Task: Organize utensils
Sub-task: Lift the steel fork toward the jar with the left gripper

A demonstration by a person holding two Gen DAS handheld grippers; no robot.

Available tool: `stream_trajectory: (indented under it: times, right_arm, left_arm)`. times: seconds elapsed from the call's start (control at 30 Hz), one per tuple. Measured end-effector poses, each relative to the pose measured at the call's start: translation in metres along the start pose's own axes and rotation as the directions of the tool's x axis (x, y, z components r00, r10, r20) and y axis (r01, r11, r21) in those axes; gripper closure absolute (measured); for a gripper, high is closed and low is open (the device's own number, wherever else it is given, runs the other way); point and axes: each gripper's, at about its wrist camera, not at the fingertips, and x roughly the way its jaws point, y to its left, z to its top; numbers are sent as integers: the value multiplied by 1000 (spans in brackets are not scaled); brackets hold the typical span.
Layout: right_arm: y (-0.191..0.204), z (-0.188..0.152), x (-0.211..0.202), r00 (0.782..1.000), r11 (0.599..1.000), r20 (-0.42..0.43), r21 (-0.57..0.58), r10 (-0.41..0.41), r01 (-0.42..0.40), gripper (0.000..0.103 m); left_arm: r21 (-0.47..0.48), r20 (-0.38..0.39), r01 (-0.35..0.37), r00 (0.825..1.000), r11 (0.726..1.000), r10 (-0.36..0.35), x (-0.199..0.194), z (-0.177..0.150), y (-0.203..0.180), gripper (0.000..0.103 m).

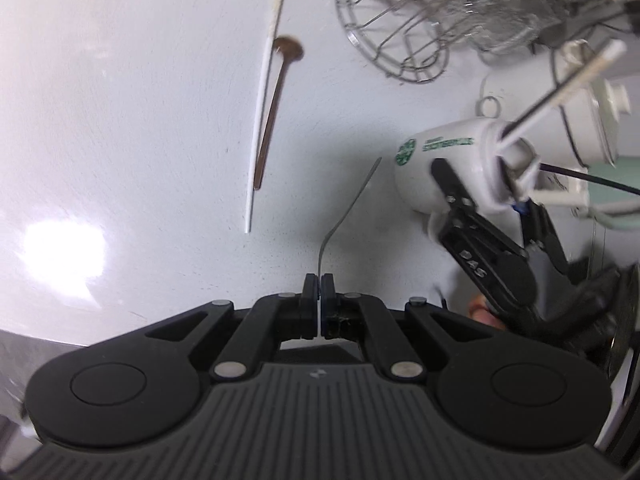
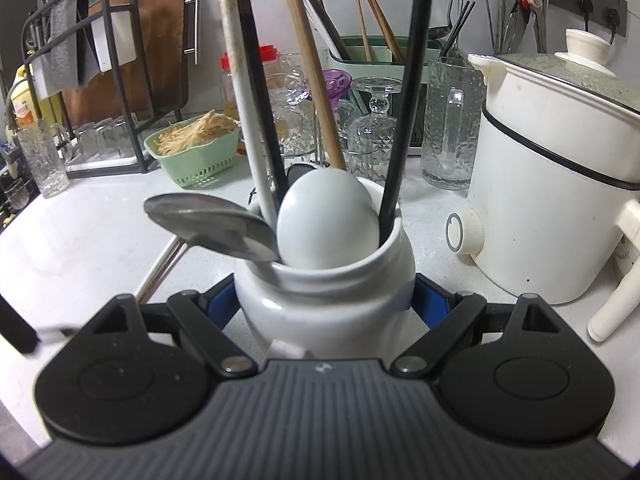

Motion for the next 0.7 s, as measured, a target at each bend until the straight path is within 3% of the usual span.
stream_trajectory:
  times: [0.37,0.7]
  right_arm:
    - [4,0,-1,999,998,-5,-43,45,-45,12]
    - [10,-1,-1,998,996,0,-57,63,-63,12]
  left_arm:
    - [120,3,15,1000,993,-16,-95,-9,-33,102]
    - [233,-30,-15,999,972,23,-100,-2,-77,102]
